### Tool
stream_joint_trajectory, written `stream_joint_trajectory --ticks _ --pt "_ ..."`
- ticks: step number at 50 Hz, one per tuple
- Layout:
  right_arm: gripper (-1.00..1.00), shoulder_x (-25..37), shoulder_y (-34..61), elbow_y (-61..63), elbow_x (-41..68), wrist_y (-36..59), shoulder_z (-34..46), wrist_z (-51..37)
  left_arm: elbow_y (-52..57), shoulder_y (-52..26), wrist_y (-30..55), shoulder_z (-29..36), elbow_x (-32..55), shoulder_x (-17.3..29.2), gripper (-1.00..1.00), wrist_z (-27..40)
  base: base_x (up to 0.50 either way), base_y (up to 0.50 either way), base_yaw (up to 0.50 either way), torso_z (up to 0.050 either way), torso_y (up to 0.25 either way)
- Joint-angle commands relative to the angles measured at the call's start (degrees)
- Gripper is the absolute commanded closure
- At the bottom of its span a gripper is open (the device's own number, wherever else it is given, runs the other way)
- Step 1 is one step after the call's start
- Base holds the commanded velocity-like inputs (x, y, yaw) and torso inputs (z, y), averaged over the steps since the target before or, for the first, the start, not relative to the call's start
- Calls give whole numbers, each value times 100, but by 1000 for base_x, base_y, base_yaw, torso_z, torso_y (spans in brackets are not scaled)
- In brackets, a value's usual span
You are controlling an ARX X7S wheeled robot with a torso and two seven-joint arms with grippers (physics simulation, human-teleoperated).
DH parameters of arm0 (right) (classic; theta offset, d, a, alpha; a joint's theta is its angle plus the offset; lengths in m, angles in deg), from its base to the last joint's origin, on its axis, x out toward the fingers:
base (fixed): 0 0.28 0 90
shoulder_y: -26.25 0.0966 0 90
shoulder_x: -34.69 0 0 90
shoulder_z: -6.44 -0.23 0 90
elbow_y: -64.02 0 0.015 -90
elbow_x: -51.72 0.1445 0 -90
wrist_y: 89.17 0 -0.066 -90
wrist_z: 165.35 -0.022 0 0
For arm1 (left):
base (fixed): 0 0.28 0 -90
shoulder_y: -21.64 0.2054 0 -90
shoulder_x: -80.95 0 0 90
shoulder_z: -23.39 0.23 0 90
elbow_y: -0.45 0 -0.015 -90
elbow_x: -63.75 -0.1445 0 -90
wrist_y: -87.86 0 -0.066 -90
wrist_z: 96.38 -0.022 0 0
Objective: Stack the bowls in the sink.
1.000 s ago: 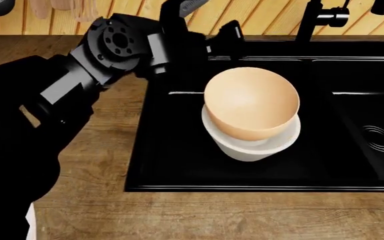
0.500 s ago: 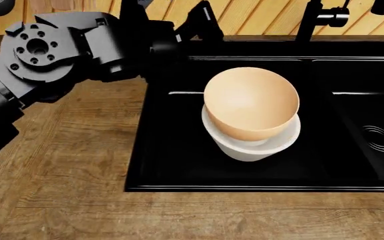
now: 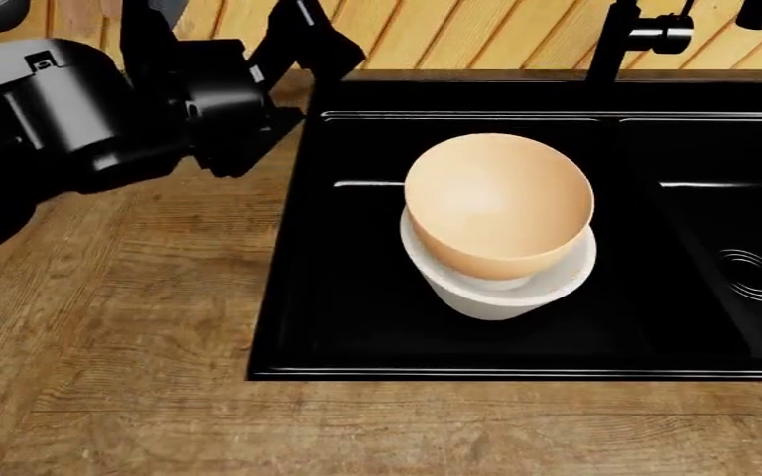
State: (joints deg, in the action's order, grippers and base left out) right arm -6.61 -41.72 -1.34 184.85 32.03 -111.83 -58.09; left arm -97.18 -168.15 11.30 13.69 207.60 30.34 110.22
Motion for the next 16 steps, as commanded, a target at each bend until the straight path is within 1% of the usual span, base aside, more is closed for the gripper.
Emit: stream_joint_trajectory --ticks 1,16 --pt "-100 31 -15 -5 23 2 17 28 496 162 -287 -131 28 530 -100 146 0 0 0 0 0" --pt "-100 88 -31 -17 21 49 37 110 875 369 -573 -241 39 1063 -100 229 0 0 0 0 0"
